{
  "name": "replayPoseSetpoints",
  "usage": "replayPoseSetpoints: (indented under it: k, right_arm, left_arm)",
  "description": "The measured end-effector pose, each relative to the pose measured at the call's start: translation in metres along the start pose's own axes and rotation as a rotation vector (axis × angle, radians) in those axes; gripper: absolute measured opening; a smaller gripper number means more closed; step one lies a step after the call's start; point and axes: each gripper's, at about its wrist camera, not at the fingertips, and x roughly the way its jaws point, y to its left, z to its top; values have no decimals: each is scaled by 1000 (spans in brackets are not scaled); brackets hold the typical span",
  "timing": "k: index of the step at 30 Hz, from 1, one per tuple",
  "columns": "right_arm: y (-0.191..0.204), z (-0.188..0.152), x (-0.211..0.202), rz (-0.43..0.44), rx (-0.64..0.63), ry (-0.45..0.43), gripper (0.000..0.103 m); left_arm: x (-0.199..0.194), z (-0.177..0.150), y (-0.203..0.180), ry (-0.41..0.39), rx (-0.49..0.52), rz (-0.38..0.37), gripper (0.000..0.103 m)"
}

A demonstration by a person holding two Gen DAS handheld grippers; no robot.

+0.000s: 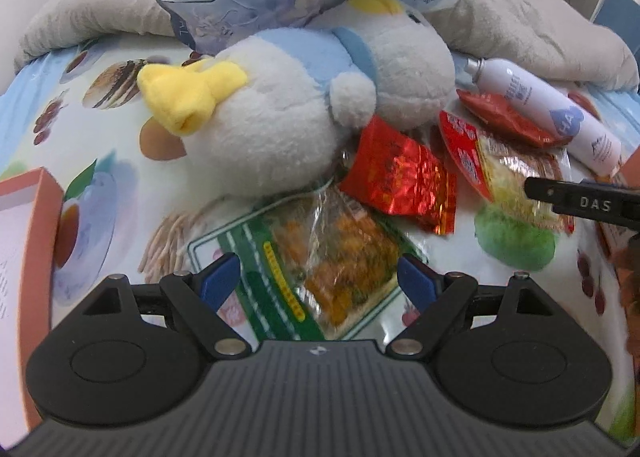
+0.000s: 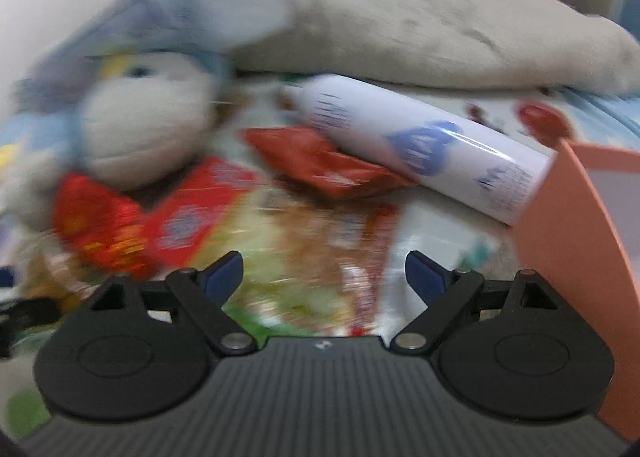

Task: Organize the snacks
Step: 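Grasp a clear orange-filled packet with the left tool while the right tool grasps a red-labelled packet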

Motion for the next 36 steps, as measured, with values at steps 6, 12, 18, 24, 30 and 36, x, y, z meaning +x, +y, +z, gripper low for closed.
replayPoseSetpoints:
  k: [6, 12, 18, 24, 30, 36]
  right_arm:
    - [3, 1, 17, -17, 5, 1, 92]
    - [12, 0, 16, -22, -75, 6, 74]
    - [12, -2, 9, 0, -109, 31, 57]
    - [17, -16, -5, 31, -151, 57, 49]
    - [21, -35, -25, 57, -190, 83, 44]
    - [21, -60, -50, 73, -221, 104, 43]
  left_arm:
    - [15, 5, 4, -4, -28, 10, 91]
    - [18, 4, -4, -5, -5, 10, 86]
    - [14, -1, -12, -1, 20, 12, 70]
    - [6, -9, -19, 12, 16, 5, 55]
    - [-5, -24, -24, 23, -6, -24, 44]
    - [-25, -45, -27, 41, -43, -46, 36]
